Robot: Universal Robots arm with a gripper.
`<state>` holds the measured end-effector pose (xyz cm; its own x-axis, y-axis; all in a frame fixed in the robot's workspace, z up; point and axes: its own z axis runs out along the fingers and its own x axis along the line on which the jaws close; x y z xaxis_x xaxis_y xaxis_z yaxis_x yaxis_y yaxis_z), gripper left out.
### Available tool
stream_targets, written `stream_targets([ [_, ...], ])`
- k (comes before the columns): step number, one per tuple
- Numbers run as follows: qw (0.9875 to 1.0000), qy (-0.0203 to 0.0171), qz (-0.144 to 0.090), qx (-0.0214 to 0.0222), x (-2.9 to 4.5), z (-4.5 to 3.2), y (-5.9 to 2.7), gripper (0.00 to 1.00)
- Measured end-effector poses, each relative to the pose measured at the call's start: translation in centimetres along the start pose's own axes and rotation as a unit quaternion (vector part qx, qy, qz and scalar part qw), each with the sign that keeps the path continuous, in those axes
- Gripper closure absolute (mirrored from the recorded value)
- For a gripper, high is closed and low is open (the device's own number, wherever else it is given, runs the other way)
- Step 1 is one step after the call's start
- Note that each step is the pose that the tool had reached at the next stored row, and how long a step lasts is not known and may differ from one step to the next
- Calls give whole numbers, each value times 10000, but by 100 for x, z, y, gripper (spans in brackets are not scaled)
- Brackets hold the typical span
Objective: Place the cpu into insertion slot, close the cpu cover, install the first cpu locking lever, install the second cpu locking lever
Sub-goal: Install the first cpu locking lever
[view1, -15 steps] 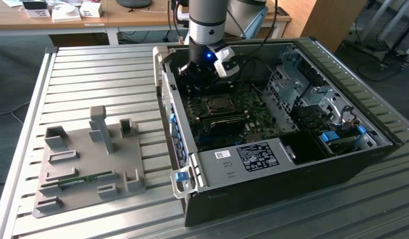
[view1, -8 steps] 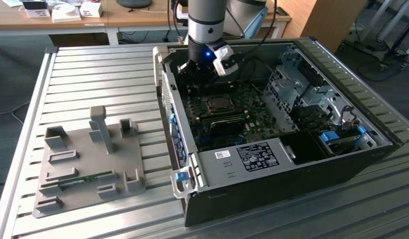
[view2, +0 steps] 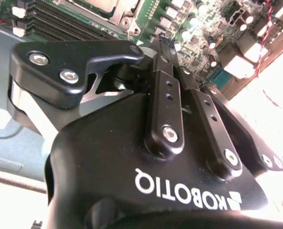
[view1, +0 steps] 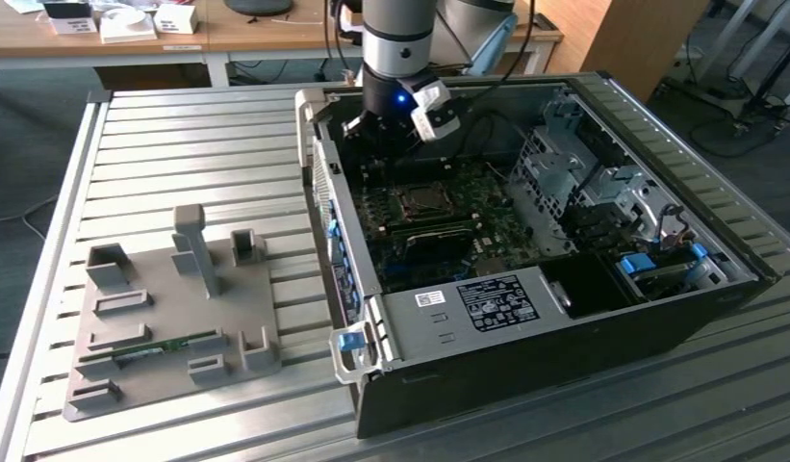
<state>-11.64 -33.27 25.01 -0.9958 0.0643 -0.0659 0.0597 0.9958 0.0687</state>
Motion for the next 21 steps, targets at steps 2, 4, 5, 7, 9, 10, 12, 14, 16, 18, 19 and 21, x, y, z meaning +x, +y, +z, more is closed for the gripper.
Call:
stream_targets([
  [2, 10000, -6, 0, -5, 7, -2, 4, 89],
  [4, 10000, -7, 1, -24, 26, -3, 8, 89],
  [5, 10000, -7, 2, -32, 38, -4, 10, 89],
  [7, 10000, -8, 2, -42, 51, -4, 16, 89],
  [9, 10000, -7, 4, -57, 58, -4, 32, 89],
  [10, 10000, -7, 4, -64, 62, -3, 44, 89],
  [12, 10000, -7, 5, -73, 70, -1, 71, 89],
  [14, 10000, -6, 5, -74, 78, -1, 84, 89],
  [16, 10000, -7, 5, -80, 91, 0, 90, 89],
  [18, 10000, -5, 6, -99, 104, 2, 100, 89],
  [19, 9999, -5, 8, -116, 107, 4, 104, 89],
  [21, 9999, -3, 10, -158, 108, 8, 112, 89],
])
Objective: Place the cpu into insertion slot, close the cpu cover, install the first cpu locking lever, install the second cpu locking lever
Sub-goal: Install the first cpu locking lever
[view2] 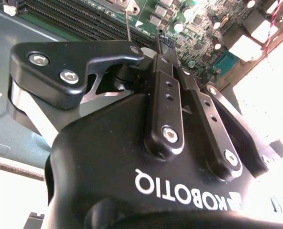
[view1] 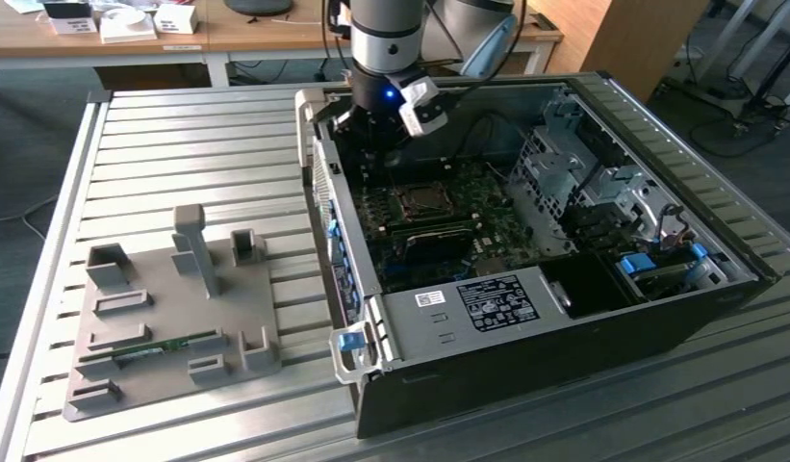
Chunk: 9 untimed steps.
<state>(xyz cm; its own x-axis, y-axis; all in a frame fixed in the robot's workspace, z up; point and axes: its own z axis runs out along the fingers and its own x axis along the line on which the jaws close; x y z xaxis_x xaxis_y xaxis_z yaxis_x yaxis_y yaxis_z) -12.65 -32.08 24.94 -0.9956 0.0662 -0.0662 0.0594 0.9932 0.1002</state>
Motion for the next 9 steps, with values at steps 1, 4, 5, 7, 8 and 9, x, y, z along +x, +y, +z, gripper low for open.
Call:
stream_targets([
  [1, 10000, 2, 2, -24, 1, 1, 5, 89],
  [4, 10000, 6, 8, -94, 2, 5, 19, 89],
  [5, 9999, 7, 9, -115, 2, 7, 24, 89],
  [7, 9999, 10, 13, -159, 4, 8, 31, 89],
  [8, 9998, 12, 15, -185, 4, 9, 33, 89],
  [9, 9998, 13, 16, -206, 2, 9, 34, 89],
])
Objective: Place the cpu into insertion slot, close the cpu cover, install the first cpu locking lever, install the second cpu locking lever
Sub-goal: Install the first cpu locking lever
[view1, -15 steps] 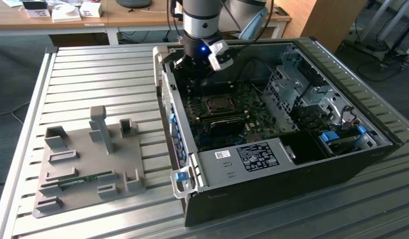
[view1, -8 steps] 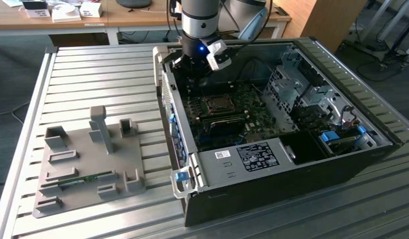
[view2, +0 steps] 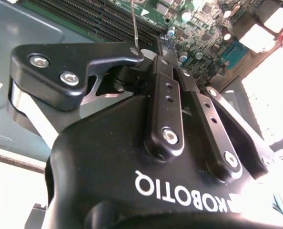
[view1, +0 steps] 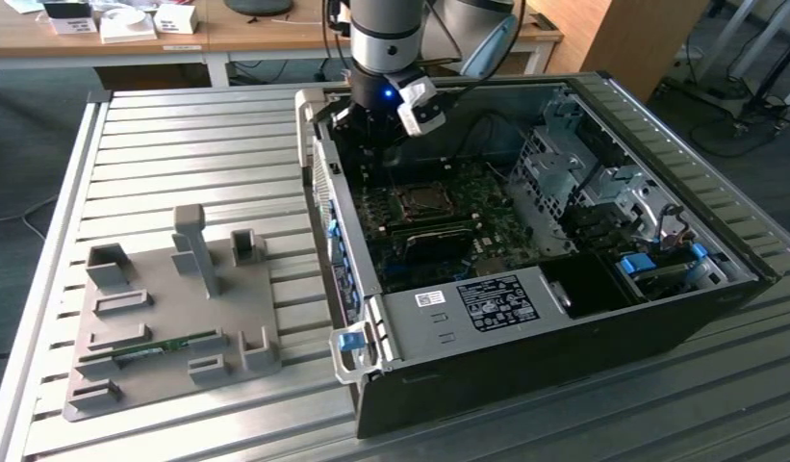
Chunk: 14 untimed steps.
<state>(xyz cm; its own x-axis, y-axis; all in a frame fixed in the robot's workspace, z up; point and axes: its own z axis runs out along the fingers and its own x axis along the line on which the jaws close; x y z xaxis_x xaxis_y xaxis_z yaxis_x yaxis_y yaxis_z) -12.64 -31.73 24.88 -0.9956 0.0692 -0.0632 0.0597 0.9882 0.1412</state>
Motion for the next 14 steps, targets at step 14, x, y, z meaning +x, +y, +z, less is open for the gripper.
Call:
stream_targets([
  [14, 10000, 5, 3, -39, -351, 33, 20, 89],
])
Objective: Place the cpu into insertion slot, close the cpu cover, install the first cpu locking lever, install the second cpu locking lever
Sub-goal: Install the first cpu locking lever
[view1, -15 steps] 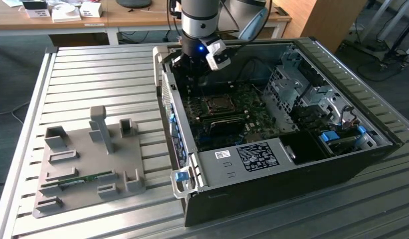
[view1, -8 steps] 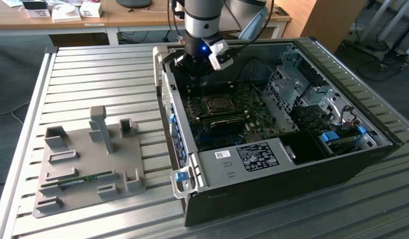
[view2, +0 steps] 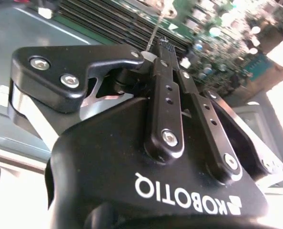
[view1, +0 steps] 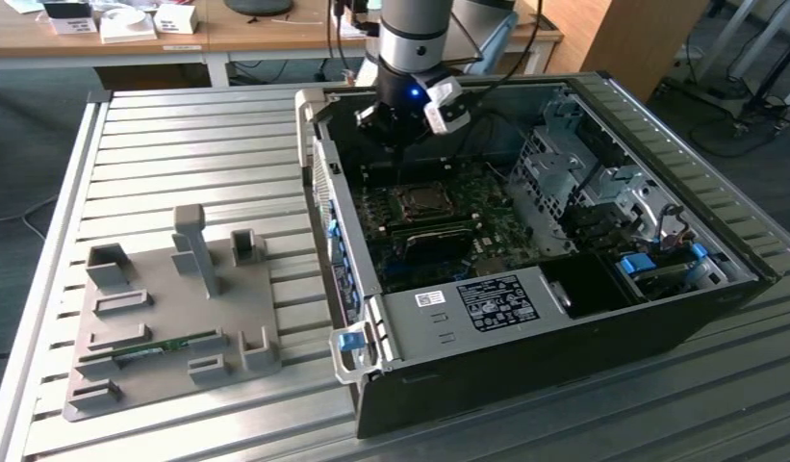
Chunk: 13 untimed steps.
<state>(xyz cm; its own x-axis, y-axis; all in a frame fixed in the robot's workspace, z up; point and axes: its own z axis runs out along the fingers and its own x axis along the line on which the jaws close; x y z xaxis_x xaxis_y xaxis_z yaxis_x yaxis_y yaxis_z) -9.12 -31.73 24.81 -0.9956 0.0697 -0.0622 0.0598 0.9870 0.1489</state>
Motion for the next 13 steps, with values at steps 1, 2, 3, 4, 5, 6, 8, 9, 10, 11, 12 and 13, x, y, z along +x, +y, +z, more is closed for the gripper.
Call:
stream_targets([
  [1, 10000, 0, -1, -1, -34, 4, 2, 89],
  [2, 10000, 0, 0, -1, -66, 7, 4, 89],
  [3, 10000, 0, 0, -1, -98, 10, 6, 89],
  [4, 10000, 2, 0, -1, -116, 11, 7, 89],
  [5, 10000, 1, 0, -1, -117, 11, 6, 89],
  [6, 10000, 1, 0, -1, -117, 11, 6, 89],
  [8, 10000, 0, 0, -2, -118, 13, 7, 89],
  [9, 10000, 0, -1, -3, -124, 20, 6, 89],
  [10, 10000, 0, -1, -2, -133, 30, 5, 89],
  [11, 10000, 1, -1, -1, -148, 39, 5, 89],
  [12, 10000, 1, -1, 0, -169, 50, 5, 89],
  [13, 10000, 1, 0, 0, -193, 62, 5, 89],
])
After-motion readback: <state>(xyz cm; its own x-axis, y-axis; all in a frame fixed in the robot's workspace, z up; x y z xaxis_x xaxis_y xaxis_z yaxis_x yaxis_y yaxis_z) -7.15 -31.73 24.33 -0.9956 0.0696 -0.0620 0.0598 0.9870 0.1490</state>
